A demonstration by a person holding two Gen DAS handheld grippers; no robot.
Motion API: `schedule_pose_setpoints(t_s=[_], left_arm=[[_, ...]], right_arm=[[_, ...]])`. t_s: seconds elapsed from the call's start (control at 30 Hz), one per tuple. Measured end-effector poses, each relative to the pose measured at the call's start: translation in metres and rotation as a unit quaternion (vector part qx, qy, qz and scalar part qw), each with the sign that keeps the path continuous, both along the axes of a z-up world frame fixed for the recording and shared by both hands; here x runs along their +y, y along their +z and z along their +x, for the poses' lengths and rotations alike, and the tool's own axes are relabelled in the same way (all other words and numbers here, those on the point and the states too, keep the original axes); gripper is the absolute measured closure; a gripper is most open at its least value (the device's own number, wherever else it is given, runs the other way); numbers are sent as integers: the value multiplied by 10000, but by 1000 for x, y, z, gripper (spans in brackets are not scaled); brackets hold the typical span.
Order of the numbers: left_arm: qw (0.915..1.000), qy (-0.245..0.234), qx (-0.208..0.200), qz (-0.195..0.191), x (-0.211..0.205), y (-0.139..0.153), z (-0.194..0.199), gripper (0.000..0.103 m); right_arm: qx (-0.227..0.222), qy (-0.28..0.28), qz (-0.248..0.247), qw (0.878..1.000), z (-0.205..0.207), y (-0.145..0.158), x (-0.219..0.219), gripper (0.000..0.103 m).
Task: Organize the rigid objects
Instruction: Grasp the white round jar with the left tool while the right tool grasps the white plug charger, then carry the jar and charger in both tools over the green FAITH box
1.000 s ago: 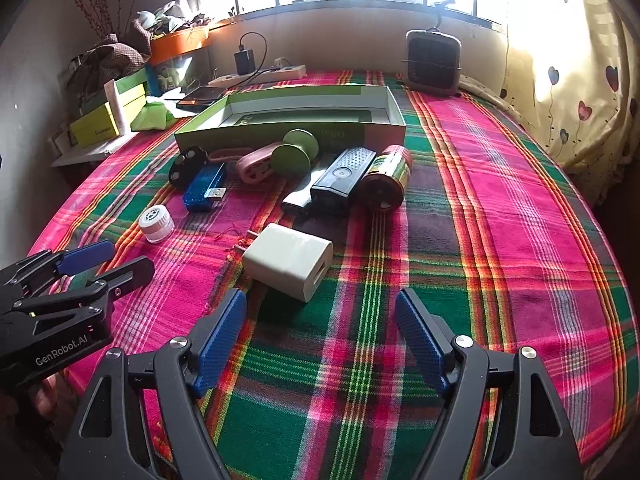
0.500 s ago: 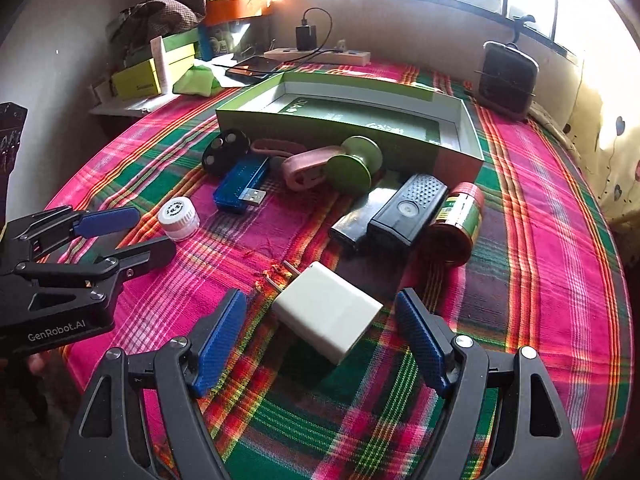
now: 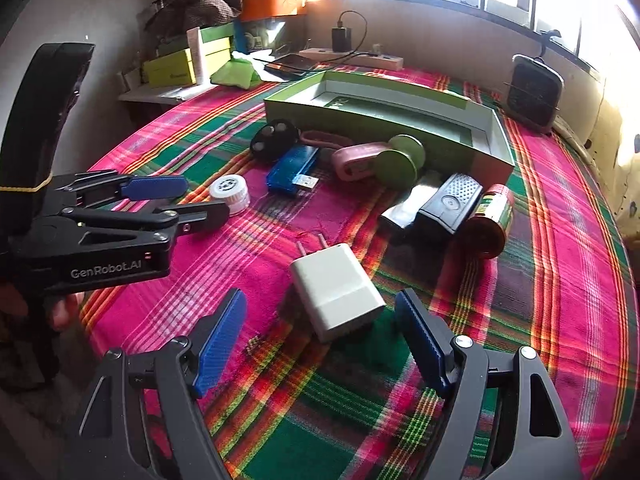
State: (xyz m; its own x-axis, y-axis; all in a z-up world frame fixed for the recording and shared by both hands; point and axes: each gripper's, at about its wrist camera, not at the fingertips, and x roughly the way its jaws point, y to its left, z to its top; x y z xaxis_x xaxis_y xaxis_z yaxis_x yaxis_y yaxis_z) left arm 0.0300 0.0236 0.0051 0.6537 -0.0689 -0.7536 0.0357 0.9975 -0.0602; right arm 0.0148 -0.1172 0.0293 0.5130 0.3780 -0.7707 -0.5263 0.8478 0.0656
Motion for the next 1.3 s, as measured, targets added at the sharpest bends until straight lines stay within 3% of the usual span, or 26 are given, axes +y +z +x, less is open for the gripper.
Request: schedule_pose_setpoints(t_s=[0.27, 0.6, 0.83, 0.97, 1.03, 1.3], left_arm=[[9999, -89, 4, 70, -10, -1, 10, 44], [10000, -4, -7, 98, -7, 0, 18, 49], [9998, 34, 3, 199, -4, 1, 21, 75], [9999, 25, 6, 155, -1, 2, 22, 77], [9999, 20, 8, 161, 0, 2, 22, 77], [9998, 42, -66, 156, 4, 10, 24, 77]], right_arm=[[-26, -145, -23, 9999, 8, 1, 2, 36], [-82, -288, 73, 9995, 11, 2, -4, 57], [-63, -291, 82, 9995, 11, 3, -4, 58], [-38, -323, 120, 9994, 12, 3, -5, 58], [-31, -337, 143, 9993, 12, 4, -5, 68], [-18, -399, 175, 9991, 15, 6, -8, 68]])
